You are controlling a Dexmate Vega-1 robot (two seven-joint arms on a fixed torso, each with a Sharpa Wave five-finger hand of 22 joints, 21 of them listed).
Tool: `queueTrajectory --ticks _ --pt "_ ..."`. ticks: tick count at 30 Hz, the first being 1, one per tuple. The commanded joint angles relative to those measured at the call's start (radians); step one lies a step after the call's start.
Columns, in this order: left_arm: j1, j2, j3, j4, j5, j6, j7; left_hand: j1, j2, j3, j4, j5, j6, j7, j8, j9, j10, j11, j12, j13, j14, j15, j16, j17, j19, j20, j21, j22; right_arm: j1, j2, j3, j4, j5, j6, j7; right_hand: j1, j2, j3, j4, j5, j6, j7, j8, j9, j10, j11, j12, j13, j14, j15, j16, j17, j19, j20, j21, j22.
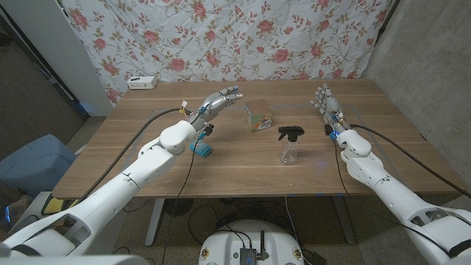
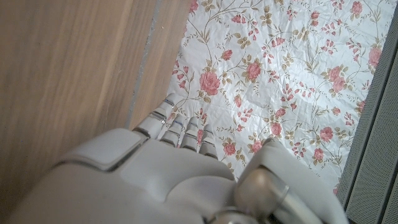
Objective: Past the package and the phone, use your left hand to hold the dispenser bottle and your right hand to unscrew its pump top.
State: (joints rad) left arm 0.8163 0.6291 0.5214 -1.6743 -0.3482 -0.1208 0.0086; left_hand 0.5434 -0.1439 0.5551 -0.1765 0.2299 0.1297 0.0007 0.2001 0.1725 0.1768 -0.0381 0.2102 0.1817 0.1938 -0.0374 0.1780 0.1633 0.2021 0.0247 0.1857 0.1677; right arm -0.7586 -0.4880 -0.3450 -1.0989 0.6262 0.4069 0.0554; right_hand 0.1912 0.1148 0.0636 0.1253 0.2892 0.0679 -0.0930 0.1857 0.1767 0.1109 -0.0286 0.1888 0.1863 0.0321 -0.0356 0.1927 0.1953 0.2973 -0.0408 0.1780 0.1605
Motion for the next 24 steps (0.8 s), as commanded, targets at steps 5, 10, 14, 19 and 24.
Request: queueTrajectory --ticks 5,10,14,19,24 --pt "0.057 0.016 0.008 -0.081 0.058 -0.001 0.047 0.034 -0.004 -0.015 0.007 0.012 0.021 -0.003 0.002 0.003 0.021 -0.001 0.004 0.001 0.02 -0.009 0.007 0.003 0.015 -0.009 0.005 0.001 -0.012 -0.01 0.005 -0.024 -0.001 -0.02 -0.025 0.007 -0.001 0.001 0.0 0.007 0.004 0.0 0.004 0.003 0.006 -0.003 0.004 0.0 0.008 -0.009 0.004 -0.001 0.003 -0.03 0.005 0.004" --pt "0.074 0.031 0.003 -0.098 0.061 -0.008 0.04 0.041 -0.005 -0.021 0.009 0.013 0.021 -0.002 -0.001 0.003 0.02 -0.002 0.001 0.001 0.021 -0.009 0.006 0.003 0.016 -0.009 0.005 0.001 -0.012 -0.008 0.005 -0.026 -0.002 -0.021 -0.031 0.006 -0.001 0.001 0.0 0.007 0.003 0.001 0.004 0.003 0.007 -0.001 0.004 0.0 0.01 -0.009 0.004 -0.001 0.003 -0.029 0.006 0.004" --pt "0.081 0.038 0.003 -0.101 0.065 -0.02 0.031 0.048 -0.006 -0.026 0.01 0.015 0.02 -0.001 -0.004 0.003 0.02 -0.001 -0.001 0.001 0.021 -0.009 0.004 0.003 0.018 -0.012 0.004 0.001 -0.009 0.0 0.008 -0.016 0.004 -0.011 -0.029 0.006 -0.001 0.001 0.0 0.007 0.003 0.001 0.004 0.003 0.007 -0.001 0.004 0.0 0.01 -0.009 0.004 -0.001 0.003 -0.028 0.006 0.004" --pt "0.078 0.047 0.009 -0.097 0.071 -0.031 0.004 0.056 -0.008 -0.035 0.012 0.017 0.018 -0.003 -0.008 0.003 0.015 -0.003 -0.005 0.001 0.018 -0.01 0.002 0.003 0.022 -0.021 0.004 0.001 -0.005 0.012 0.007 -0.001 0.007 0.0 -0.024 0.006 -0.001 0.001 0.0 0.007 0.003 0.001 0.004 0.003 0.006 -0.001 0.004 0.0 0.01 -0.009 0.004 -0.001 0.003 -0.027 0.006 0.005" --pt "0.064 0.042 0.022 -0.08 0.073 -0.045 -0.026 0.064 -0.009 -0.043 0.014 0.019 0.011 -0.002 -0.012 0.003 0.011 -0.003 -0.008 0.001 0.016 -0.007 0.0 0.003 0.022 -0.027 0.004 0.001 -0.01 0.011 0.005 -0.005 0.006 -0.002 -0.026 0.005 0.0 0.001 -0.001 0.007 0.002 0.003 0.003 0.003 0.006 -0.002 0.004 0.0 0.01 -0.009 0.004 -0.001 0.003 -0.027 0.006 0.005"
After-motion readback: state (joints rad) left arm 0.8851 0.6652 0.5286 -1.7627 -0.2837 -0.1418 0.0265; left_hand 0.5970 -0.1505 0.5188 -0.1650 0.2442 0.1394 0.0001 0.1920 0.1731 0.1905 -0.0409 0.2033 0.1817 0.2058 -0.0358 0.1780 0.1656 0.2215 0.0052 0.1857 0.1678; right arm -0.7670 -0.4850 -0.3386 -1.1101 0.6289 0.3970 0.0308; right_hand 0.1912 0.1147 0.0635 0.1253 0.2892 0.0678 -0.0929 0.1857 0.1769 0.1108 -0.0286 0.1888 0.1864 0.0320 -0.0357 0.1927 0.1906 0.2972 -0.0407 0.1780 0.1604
